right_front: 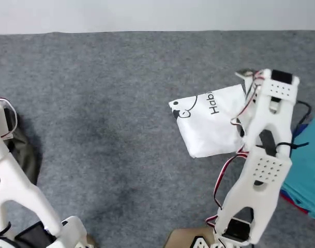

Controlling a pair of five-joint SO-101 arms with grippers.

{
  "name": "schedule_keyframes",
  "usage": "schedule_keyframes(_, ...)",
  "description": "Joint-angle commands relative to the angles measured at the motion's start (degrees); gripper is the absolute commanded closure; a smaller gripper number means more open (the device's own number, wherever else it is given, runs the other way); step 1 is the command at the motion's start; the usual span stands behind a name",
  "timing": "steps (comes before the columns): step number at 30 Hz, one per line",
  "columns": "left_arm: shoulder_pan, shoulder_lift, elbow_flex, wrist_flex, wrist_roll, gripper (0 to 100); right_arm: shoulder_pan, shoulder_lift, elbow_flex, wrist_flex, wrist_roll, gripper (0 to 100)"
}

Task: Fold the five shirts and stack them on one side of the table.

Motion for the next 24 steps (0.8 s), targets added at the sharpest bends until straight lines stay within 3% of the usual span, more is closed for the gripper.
schedule_keyframes(1, 0.44, -1.85, -0.66, 0.26, -0.44, 100, -3.38, -9.71, -0.88, 2.42, -1.49, 95.3)
schedule_keyframes(9, 0.44, -1.85, -0.57, 0.62, -0.44, 100, -15.08, -18.24, 15.03, 1.71, -4.22, 95.3)
schedule_keyframes(15, 0.44, -1.85, -0.57, 0.62, -0.44, 100, -19.03, -15.60, 23.30, -8.04, -7.56, 95.3)
schedule_keyframes(24, 0.44, -1.85, -0.48, 0.62, -0.53, 100, -26.59, -10.77, 25.32, -11.12, -7.56, 95.3)
